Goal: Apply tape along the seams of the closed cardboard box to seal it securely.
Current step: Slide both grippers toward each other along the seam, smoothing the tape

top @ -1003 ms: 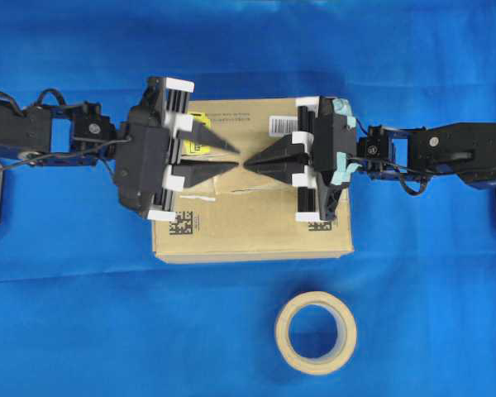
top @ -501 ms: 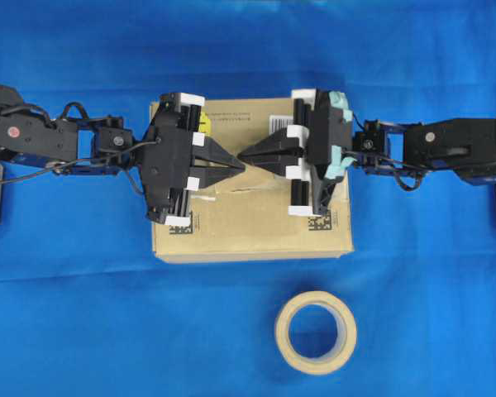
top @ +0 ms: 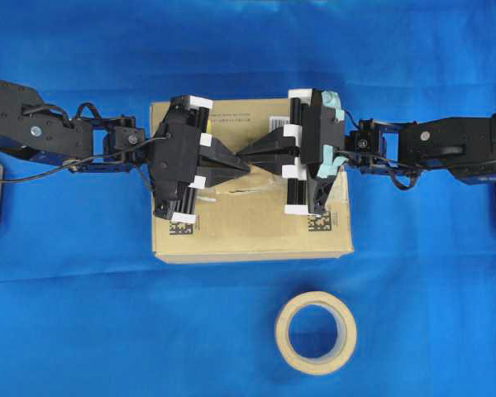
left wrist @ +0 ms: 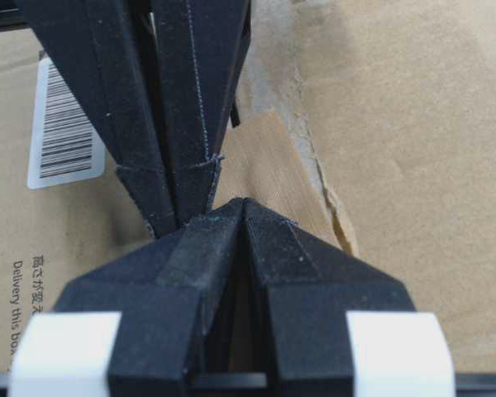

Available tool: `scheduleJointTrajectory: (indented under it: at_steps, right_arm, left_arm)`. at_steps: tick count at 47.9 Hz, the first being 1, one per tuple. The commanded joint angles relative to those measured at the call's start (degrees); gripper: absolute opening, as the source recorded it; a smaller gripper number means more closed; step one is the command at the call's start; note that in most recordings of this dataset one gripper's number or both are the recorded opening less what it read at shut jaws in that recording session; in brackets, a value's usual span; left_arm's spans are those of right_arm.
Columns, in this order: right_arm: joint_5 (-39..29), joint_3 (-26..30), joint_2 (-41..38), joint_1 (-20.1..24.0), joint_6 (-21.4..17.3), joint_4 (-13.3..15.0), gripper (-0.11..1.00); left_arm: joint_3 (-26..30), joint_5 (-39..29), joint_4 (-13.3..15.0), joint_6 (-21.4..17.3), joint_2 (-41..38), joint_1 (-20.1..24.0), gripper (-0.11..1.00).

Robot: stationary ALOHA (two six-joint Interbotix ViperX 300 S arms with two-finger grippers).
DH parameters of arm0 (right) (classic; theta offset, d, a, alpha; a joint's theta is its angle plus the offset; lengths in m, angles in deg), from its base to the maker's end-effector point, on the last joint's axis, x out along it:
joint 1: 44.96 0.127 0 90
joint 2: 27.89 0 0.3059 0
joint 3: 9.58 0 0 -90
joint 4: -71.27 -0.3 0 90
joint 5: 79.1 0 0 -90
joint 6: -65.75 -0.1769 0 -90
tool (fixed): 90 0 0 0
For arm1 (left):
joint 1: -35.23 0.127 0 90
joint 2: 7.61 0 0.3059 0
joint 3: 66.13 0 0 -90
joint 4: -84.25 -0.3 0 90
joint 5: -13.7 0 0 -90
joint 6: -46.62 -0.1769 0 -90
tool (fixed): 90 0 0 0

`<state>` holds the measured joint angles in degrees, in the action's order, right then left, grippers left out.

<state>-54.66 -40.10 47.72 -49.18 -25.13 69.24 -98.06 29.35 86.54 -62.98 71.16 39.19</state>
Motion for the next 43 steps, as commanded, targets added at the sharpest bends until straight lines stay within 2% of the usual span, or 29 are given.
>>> scheduleJointTrajectory:
  at_steps: [1,34,43]
  right_arm:
    - [-0.18,0.09,0.53,0.35,-0.09,0.18,-0.01]
    - [-1.14,-4.48,2.29,0.35,-0.26,-0.26,-0.01]
    - [-0.70,-6.68,3.87,0.35,-0.26,-1.32,-0.01]
  left_arm:
    - [0.00,0.35,0.18,0.09,0.00,1.05,0.00]
    - [-7.65,0.35,0.18,5.45,4.04,0.35,0.00]
    - [-7.65,1.14,0.18,6.24,4.13,-0.53,0.00]
